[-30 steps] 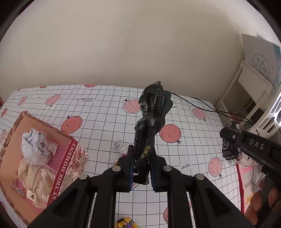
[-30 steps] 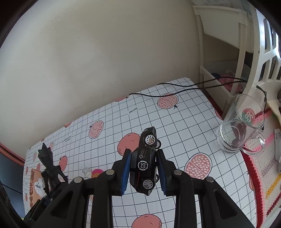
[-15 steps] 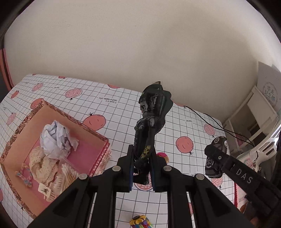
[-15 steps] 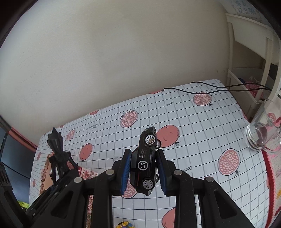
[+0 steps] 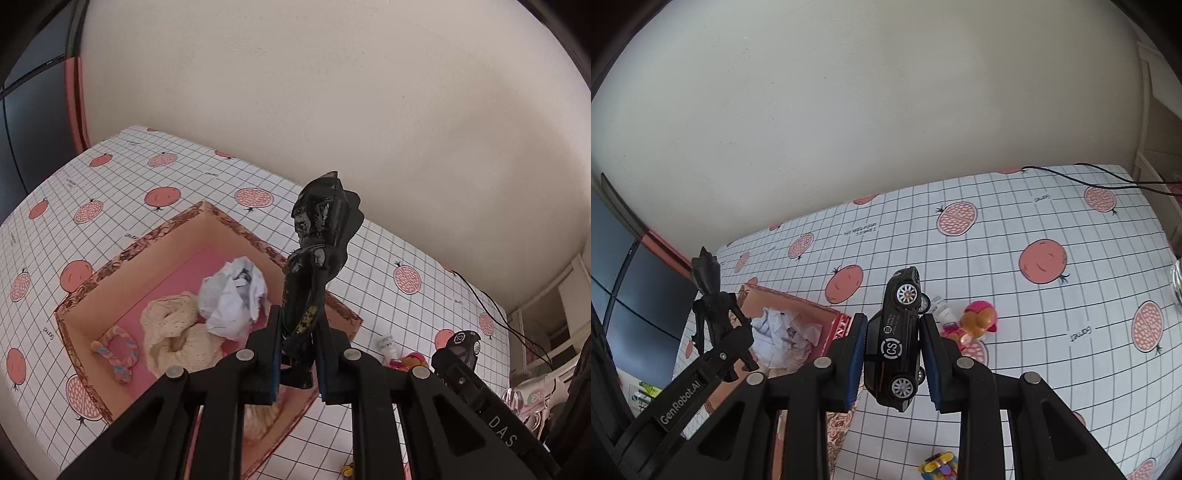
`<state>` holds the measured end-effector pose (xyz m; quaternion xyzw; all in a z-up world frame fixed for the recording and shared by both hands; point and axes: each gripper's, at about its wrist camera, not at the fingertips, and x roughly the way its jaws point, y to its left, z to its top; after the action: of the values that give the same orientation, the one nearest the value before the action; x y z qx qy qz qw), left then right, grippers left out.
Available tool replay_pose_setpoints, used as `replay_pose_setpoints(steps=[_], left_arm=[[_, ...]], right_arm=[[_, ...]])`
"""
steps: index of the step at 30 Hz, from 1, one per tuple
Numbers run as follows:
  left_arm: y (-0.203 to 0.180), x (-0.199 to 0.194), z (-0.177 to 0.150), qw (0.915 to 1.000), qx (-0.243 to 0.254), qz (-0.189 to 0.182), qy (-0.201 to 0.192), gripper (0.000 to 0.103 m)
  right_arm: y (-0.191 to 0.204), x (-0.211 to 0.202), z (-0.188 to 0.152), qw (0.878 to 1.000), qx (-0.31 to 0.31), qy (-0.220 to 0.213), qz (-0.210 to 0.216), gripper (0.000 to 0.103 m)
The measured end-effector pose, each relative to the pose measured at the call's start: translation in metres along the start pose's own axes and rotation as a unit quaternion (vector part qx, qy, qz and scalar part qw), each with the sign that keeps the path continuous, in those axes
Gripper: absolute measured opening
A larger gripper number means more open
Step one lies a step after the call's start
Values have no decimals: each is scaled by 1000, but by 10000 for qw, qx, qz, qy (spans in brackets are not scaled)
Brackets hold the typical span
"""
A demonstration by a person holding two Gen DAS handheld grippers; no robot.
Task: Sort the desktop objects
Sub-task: 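Lift and carry the robot figurine and car over the pink box with both tools, then open the left tool to drop the robot figurine while the right tool drops the car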
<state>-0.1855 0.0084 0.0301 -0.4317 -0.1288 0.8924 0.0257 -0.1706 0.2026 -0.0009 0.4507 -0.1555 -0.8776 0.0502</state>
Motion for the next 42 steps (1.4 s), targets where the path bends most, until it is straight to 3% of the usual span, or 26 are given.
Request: replay_pose_setpoints(steps=[10, 22, 29, 42], left_arm=[[65, -11, 10, 9969, -728, 301, -69, 16], [122, -28, 20, 9897, -1257, 625, -285, 16], [135, -26, 20, 9878, -1397, 649, -218, 16], [136, -2, 11, 9867, -1512, 553, 212, 16]], right_arm=[[34, 15, -15, 9990, -281, 175, 310, 31], [70, 23, -30, 9953, -683, 309, 611, 31], [84, 28, -36, 9917, -850, 447, 849, 31], [96, 40, -47, 9892, -1015, 623, 857, 31]])
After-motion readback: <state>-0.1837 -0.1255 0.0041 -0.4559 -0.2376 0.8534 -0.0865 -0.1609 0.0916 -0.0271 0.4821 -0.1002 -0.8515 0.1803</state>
